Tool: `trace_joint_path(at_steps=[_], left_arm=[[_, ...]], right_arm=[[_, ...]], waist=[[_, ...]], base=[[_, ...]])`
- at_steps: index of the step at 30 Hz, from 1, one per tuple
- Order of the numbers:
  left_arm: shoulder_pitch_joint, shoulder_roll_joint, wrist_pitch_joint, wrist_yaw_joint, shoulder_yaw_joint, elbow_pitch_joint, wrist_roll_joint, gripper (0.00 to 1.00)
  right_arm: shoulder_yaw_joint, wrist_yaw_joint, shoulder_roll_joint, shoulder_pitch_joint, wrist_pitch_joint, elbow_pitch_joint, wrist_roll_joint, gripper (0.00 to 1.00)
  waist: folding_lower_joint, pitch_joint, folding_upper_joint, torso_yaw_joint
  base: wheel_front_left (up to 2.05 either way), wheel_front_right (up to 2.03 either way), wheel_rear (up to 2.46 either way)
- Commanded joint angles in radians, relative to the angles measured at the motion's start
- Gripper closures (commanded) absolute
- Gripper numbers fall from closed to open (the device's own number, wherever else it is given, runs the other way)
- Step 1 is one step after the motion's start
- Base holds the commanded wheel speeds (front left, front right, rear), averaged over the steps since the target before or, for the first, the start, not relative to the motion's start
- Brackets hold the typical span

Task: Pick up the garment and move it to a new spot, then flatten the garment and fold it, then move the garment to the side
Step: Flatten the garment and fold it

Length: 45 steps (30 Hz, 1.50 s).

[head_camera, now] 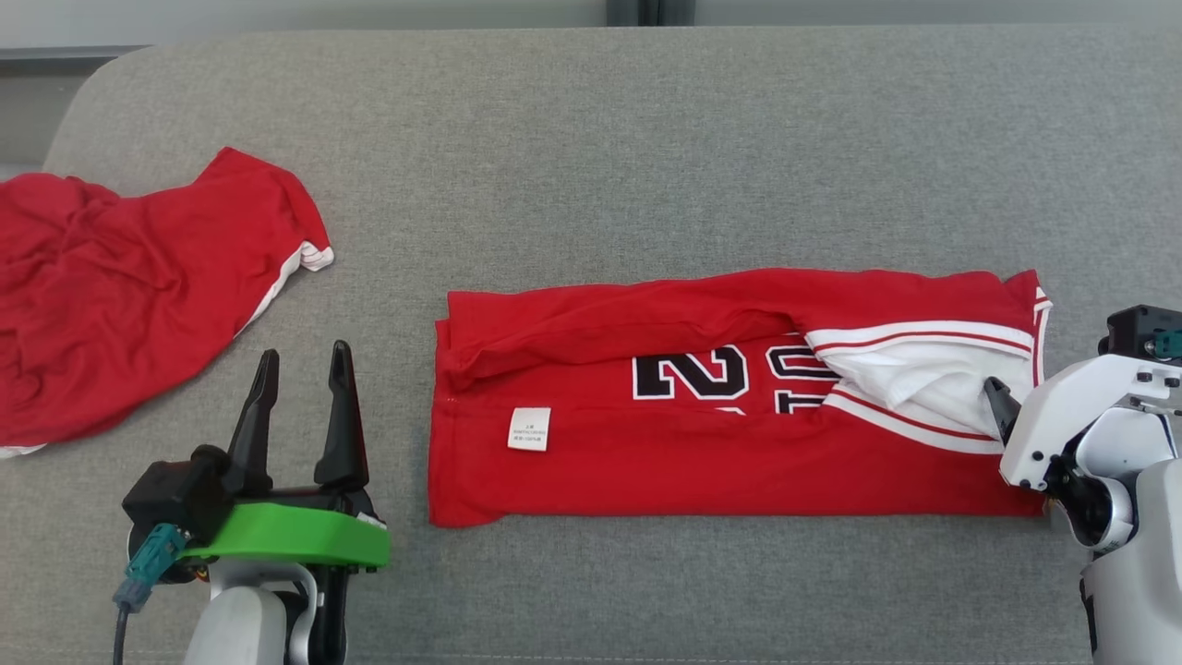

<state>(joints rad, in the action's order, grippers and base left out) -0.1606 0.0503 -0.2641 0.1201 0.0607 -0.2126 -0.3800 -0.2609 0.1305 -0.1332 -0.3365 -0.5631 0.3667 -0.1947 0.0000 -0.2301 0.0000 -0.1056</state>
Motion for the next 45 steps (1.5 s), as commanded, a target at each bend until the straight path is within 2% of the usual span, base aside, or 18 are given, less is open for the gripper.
trace_joint_path(at_steps=[1,6,7,8,9,11,16,24,27,30,35,39,45], left_arm=[[0.013,0.001,0.000,0.002,0.000,-0.003,-0.010,0.00],[0.007,0.001,0.000,0.002,0.020,-0.009,-0.025,0.00],[0.007,0.001,0.000,0.001,0.022,-0.009,-0.027,0.00],[0.007,0.001,0.000,-0.001,0.025,-0.009,-0.028,0.00],[0.008,0.001,0.000,-0.003,0.025,-0.009,-0.028,0.00],[0.013,0.001,0.000,-0.007,0.022,-0.010,-0.026,0.00],[0.016,0.001,0.000,-0.011,0.012,-0.012,-0.016,0.00],[-0.002,0.001,0.000,-0.010,0.022,-0.012,-0.030,0.00],[-0.006,0.001,0.000,-0.009,0.030,-0.016,-0.032,0.00],[-0.008,0.001,0.000,-0.008,0.037,-0.022,-0.036,0.00],[-0.007,0.001,0.000,-0.008,0.042,-0.029,-0.040,0.00],[-0.009,0.001,0.000,-0.014,0.046,-0.027,-0.044,0.00],[-0.019,0.001,0.000,-0.014,0.061,-0.028,-0.057,0.00]], right_arm=[[-0.006,0.000,0.008,-0.012,-0.002,0.021,0.004,0.00],[-0.016,0.000,0.031,-0.002,-0.029,0.086,0.029,0.00],[-0.017,0.001,0.034,-0.001,-0.029,0.092,0.026,0.27],[-0.016,0.001,0.041,0.000,-0.023,0.095,0.018,0.95],[-0.015,0.001,0.048,0.001,-0.020,0.094,0.003,1.00],[-0.008,0.003,0.053,0.001,-0.011,0.084,-0.005,1.00],[-0.050,-0.001,-0.006,-0.012,0.035,0.025,0.042,1.00],[-0.166,-0.001,-0.102,-0.018,0.033,-0.074,0.133,1.00],[-0.209,0.000,-0.112,-0.011,0.007,-0.130,0.179,1.00],[-0.208,0.000,-0.107,0.012,-0.026,-0.190,0.199,1.00],[-0.104,0.000,-0.059,0.067,-0.098,-0.315,0.163,1.00],[0.051,0.000,-0.036,0.102,-0.140,-0.407,0.118,1.00],[0.281,0.000,-0.034,0.116,-0.161,-0.463,0.073,1.00]], waist=[[0.0000,-0.008,0.0000,-0.013],[0.0000,-0.010,0.0000,-0.032],[0.0000,-0.010,0.0000,-0.034],[0.0000,-0.010,0.0000,-0.035],[0.0000,-0.009,0.0000,-0.035],[0.0000,-0.009,0.0000,-0.030],[0.0000,-0.007,0.0000,-0.004],[0.0000,-0.002,0.0000,0.030],[0.0000,0.000,0.0000,0.032],[0.0000,0.005,0.0000,0.030],[0.0000,0.012,0.0000,0.023],[0.0000,0.016,0.0000,0.012],[0.0000,0.019,0.0000,-0.014]], base=[[0.00,0.00,0.00],[0.00,0.00,0.00],[0.00,0.00,0.00],[0.00,0.00,0.00],[0.00,0.00,0.00],[0.00,0.00,0.00],[0.00,0.00,0.00],[0.00,0.00,0.00],[0.00,0.00,0.00],[0.00,0.00,0.00],[0.00,0.00,0.00],[0.00,0.00,0.00],[0.00,0.00,0.00]])
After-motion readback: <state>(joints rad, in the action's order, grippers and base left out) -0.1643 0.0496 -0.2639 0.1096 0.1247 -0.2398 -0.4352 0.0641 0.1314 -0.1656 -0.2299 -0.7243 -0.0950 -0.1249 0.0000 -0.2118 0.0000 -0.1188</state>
